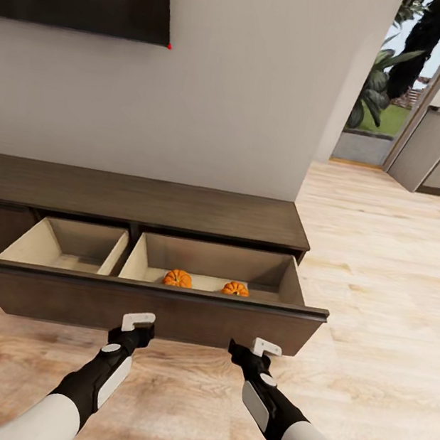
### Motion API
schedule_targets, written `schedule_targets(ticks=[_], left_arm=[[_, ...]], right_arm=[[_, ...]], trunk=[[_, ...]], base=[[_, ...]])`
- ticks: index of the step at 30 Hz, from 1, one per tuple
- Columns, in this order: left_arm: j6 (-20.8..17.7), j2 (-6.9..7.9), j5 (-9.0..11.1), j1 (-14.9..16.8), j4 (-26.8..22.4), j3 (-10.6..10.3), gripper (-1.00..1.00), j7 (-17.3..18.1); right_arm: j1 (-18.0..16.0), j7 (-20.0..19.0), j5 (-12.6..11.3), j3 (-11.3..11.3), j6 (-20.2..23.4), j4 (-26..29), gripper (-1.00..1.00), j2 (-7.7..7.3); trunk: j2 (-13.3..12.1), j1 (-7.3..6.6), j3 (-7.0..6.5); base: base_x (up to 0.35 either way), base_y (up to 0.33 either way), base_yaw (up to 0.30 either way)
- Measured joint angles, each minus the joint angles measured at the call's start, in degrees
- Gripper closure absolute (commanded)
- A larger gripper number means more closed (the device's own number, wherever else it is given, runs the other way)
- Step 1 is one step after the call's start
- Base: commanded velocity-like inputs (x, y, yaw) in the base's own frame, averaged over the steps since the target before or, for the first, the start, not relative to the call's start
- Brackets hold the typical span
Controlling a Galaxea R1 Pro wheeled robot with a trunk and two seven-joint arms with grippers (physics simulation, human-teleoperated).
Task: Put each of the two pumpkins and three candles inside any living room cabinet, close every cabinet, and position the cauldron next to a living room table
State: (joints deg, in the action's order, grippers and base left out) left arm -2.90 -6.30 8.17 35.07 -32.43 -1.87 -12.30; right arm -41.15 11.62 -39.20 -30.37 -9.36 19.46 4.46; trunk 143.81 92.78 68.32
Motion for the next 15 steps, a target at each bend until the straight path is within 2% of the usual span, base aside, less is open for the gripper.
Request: schedule_targets(ticks=[4,6,10,15], left_arm=[[5.10,0.00,0.01,0.00,1.62,-0.05,-1.00,-0.05],[8.18,-0.02,0.01,0.00,2.83,-0.01,-1.00,-0.29],[9.94,-0.02,-0.01,-0.03,3.51,0.01,-1.00,-0.41],[13.71,0.05,-0.14,-0.81,3.67,-0.05,-1.00,-0.01]], right_arm=[[0.02,-0.07,0.11,-0.09,-1.99,-0.03,-1.00,-0.07],[-0.01,-0.38,0.17,-0.18,-5.56,-0.11,-1.00,-0.13],[-0.03,-2.88,0.11,-0.25,-11.50,-1.15,-1.00,-0.12],[-0.03,-5.46,0.13,-0.22,-13.90,-3.26,-1.00,-0.05]], trunk=[[0.00,0.00,0.00],[0.00,0.00,0.00],[0.00,0.00,0.00],[0.00,0.00,0.00]], base=[[0.000,0.000,0.000],[0.000,0.000,0.000],[0.000,0.000,0.000],[0.000,0.000,0.000]])
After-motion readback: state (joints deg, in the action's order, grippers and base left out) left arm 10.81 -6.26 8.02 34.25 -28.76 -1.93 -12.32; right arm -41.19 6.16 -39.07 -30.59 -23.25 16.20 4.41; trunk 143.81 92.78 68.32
